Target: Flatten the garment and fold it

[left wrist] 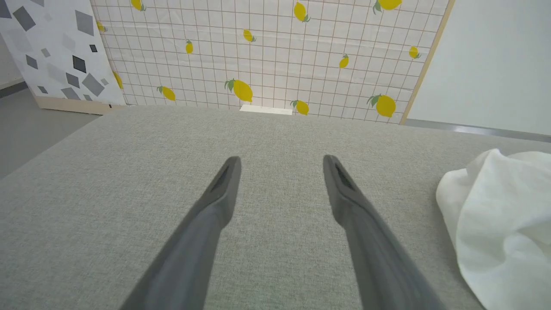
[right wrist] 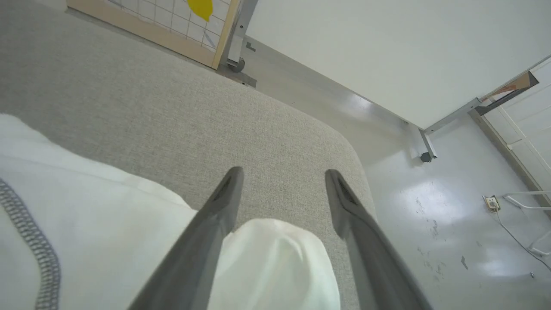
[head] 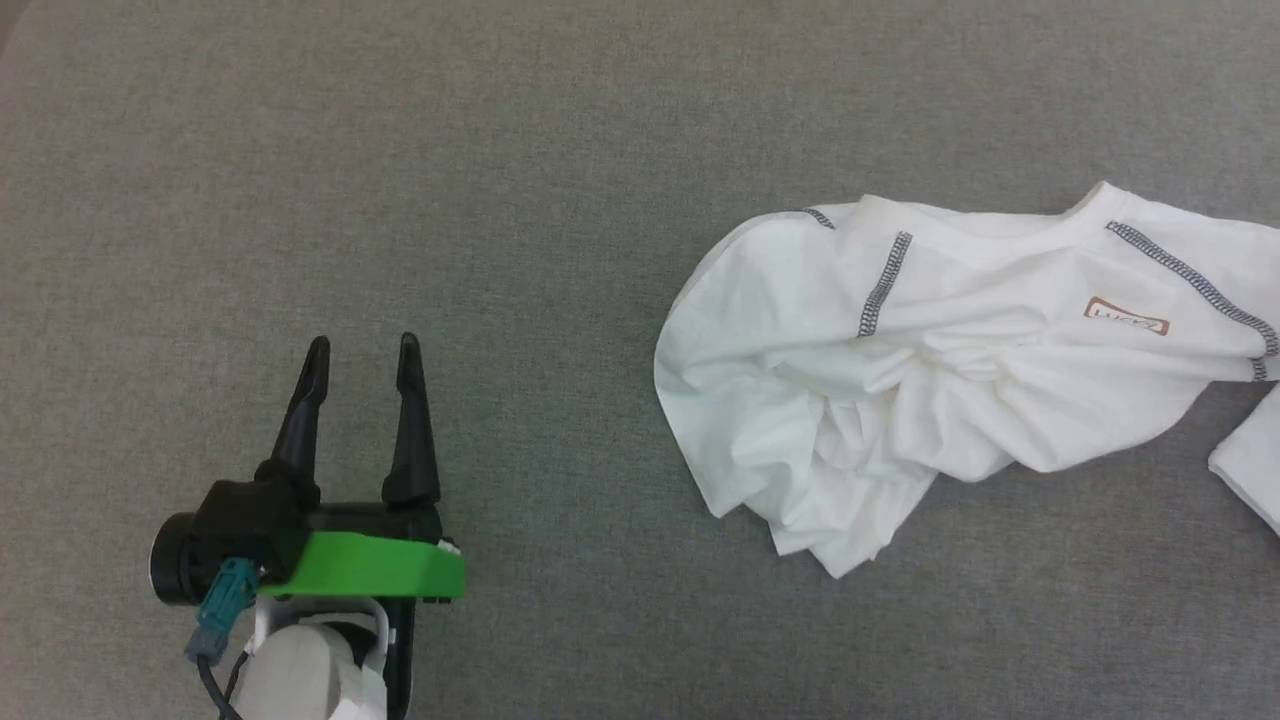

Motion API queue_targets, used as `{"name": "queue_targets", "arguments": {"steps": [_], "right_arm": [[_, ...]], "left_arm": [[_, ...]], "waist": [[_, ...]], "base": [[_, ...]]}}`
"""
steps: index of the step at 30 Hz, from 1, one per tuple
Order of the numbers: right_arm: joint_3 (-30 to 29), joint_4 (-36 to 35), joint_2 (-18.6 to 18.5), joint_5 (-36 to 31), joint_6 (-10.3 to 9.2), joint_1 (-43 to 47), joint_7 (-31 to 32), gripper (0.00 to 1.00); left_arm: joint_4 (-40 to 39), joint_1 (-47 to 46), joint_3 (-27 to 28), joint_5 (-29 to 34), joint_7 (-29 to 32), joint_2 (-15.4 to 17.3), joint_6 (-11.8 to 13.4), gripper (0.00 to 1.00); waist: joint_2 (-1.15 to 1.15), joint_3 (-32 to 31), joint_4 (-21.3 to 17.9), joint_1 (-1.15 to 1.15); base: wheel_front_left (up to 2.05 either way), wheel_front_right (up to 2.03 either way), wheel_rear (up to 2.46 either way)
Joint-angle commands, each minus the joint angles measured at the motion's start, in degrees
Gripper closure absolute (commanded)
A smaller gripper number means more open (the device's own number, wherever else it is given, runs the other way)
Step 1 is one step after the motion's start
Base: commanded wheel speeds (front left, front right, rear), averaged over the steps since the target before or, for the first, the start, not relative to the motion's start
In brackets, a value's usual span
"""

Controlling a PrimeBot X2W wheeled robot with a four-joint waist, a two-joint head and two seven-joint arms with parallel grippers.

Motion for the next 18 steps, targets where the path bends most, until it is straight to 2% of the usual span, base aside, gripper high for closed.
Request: {"name": "queue_targets", "arguments": {"steps": [1, 6, 13, 16, 18], "right_arm": [[0.0, -0.9, 1.2, 0.3, -0.11, -0.8, -1.2, 0.0], [-1.1, -7.2, 7.1, 2.8, -0.11, 2.1, -3.3, 0.0], [-2.7, -21.0, 18.6, 4.5, -0.11, 14.0, -5.9, 0.0], [-3.8, -24.6, 23.0, 5.0, -0.11, 19.5, -8.7, 0.0], [-5.1, -25.9, 24.7, 5.5, -0.11, 22.7, -10.4, 0.0]], "left_arm": [[0.1, -0.7, 0.2, 0.3, -0.3, -0.3, 0.0, 0.0], [0.3, 0.6, 0.8, 0.4, -0.3, -0.3, -0.1, 0.0], [-0.1, 3.8, 1.9, 0.4, -0.3, -0.3, -0.4, 0.0], [-0.5, 5.3, 2.1, 0.3, -0.3, -0.3, -0.9, 0.0], [-0.5, 6.1, 2.0, -0.3, -0.3, -0.3, -1.4, 0.0]], "waist": [[0.0, -1.8, -1.3, -0.01], [0.0, -5.4, -2.9, -0.01], [0.0, -9.6, -4.9, -0.01], [0.0, -10.5, -5.5, -0.01], [0.0, -10.9, -5.7, -0.01]], "base": [[0.0, 0.0, 0.0], [0.0, 0.0, 0.0], [0.0, 0.0, 0.0], [0.0, 0.0, 0.0], [0.0, 0.0, 0.0]]}}
